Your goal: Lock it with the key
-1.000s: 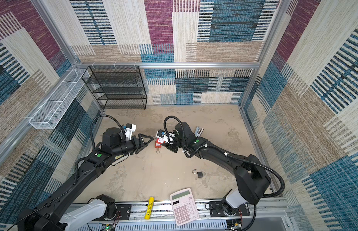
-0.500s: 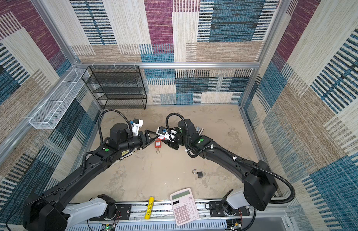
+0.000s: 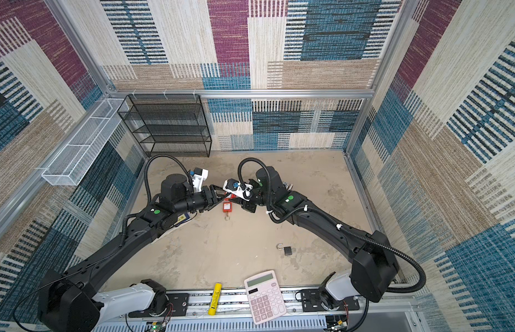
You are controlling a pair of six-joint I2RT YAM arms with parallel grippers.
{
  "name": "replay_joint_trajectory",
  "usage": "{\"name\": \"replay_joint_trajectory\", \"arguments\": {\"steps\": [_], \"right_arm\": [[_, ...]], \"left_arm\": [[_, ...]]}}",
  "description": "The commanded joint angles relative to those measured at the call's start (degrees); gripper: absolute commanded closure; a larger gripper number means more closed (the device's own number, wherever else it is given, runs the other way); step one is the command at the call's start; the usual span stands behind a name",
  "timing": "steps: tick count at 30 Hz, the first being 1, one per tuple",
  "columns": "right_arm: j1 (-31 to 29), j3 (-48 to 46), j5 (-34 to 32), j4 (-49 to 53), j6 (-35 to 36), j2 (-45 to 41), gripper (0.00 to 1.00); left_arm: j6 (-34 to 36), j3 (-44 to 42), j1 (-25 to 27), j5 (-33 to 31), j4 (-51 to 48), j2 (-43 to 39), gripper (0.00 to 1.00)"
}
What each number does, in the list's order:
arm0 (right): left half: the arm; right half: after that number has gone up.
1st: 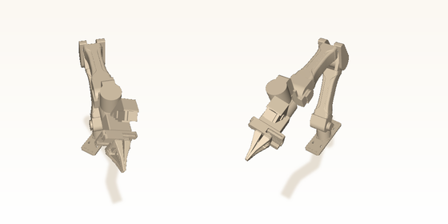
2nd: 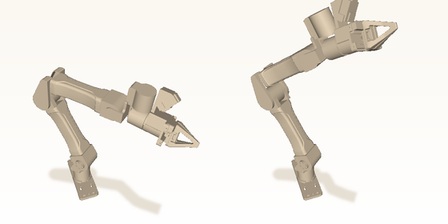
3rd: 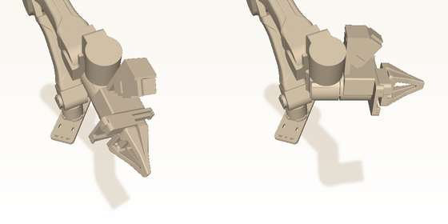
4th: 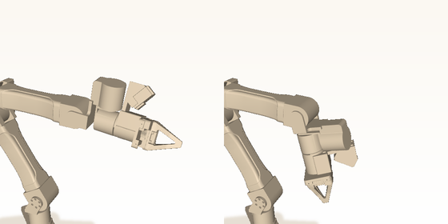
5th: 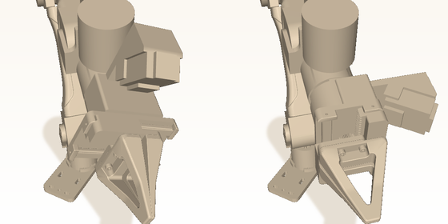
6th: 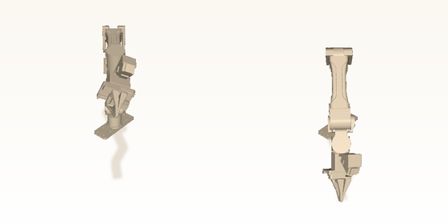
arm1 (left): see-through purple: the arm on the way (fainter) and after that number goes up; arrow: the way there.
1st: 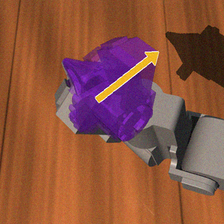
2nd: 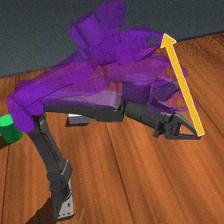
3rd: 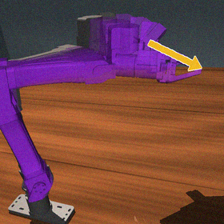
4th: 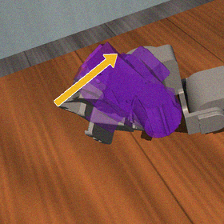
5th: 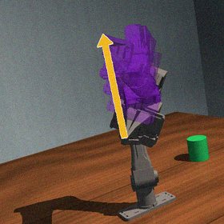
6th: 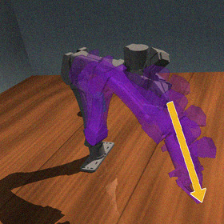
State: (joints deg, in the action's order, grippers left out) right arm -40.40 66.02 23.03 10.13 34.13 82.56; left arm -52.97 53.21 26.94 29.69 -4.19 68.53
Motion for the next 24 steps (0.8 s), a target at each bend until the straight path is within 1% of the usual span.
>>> {"name": "replay_joint_trajectory", "arguments": {"steps": [1, 3, 6, 8, 12, 15, 17, 24], "right_arm": [[0.30, 1.11, -0.97, 0.69, 0.65, 1.64, 0.70], [0.24, 1.03, -1.47, 0.89, 1.08, 1.68, 0.70], [0.74, -0.50, -0.57, -1.72, 0.71, 0.31, 0.71], [1.57, -1.60, 0.28, -3.90, 0.12, -0.68, 0.71], [3.40, -3.43, 4.82, -8.99, -3.39, -2.79, 0.71], [3.88, -4.08, 6.42, -11.35, -5.28, -3.87, 0.72], [4.09, -4.68, 7.72, -13.34, -6.56, -4.71, 0.72], [4.58, -4.87, 11.24, -17.36, -10.14, -5.47, 0.72]], "left_arm": [[-0.44, 0.01, 0.22, 1.04, 2.76, -0.55, 0.41], [0.01, -0.33, 0.14, -0.34, 1.52, -1.50, 0.39], [-0.56, -1.28, -0.02, -1.27, 2.03, -2.76, 0.36], [-1.77, -1.68, -0.21, -0.43, 3.32, -2.79, 0.35], [-5.04, -1.75, -0.31, 2.21, 8.02, -1.87, 0.35], [-5.56, -0.60, -0.22, 3.00, 8.80, -1.09, 0.34], [-5.98, -0.04, -0.22, 5.12, 9.29, -0.62, 0.33], [-8.62, 0.65, -0.22, 7.13, 13.51, 0.38, 0.34]]}}
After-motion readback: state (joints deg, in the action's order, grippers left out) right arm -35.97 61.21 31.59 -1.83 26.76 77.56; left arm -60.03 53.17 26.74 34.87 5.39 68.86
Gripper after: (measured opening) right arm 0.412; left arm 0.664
